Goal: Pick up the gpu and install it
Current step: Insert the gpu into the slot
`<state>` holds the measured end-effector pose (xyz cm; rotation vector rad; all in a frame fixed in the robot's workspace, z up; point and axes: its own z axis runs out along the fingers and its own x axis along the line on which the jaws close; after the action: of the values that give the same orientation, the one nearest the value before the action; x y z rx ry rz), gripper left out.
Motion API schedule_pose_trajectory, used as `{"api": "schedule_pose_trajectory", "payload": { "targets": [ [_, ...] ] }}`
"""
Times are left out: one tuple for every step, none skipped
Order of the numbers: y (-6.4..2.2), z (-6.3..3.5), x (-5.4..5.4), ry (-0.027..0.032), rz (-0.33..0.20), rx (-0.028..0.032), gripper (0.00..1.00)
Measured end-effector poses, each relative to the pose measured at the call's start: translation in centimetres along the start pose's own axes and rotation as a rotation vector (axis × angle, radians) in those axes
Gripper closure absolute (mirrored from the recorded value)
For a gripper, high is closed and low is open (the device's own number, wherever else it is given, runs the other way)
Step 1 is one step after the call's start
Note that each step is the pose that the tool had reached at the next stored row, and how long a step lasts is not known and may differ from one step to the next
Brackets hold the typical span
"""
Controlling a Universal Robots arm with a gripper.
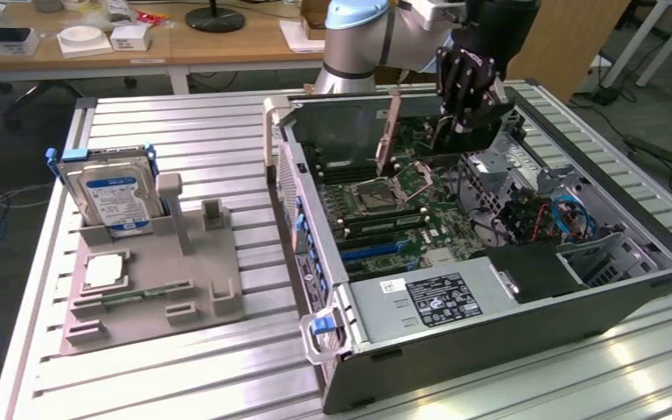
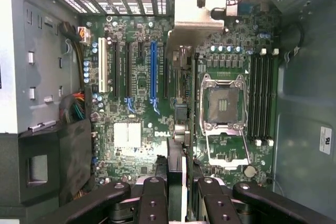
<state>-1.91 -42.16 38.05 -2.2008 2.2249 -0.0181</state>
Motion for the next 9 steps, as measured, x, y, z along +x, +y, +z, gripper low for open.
{"api": "schedule_pose_trajectory", "payload": {
  "targets": [
    [0.02,0.02,0.00,0.0001,0.000,0.0000,0.73],
    [0.05,0.12,0.00,-0.0002,0.000,0.0001,0.73],
    [0.11,0.22,0.00,-0.0001,0.000,0.0001,0.73],
    [0.19,0.31,0.00,0.0000,0.000,0.0000,0.73],
    [0.29,0.40,0.00,0.0000,0.000,0.0001,0.73],
    [0.42,0.48,0.00,0.0000,0.000,0.0001,0.73],
    [0.57,0.56,0.00,0.0000,0.000,0.0001,0.73],
    [0.70,0.63,0.01,0.0001,0.000,0.0001,0.73],
    [0.82,0.70,0.01,0.0001,0.000,0.0000,0.73]
  ]
}}
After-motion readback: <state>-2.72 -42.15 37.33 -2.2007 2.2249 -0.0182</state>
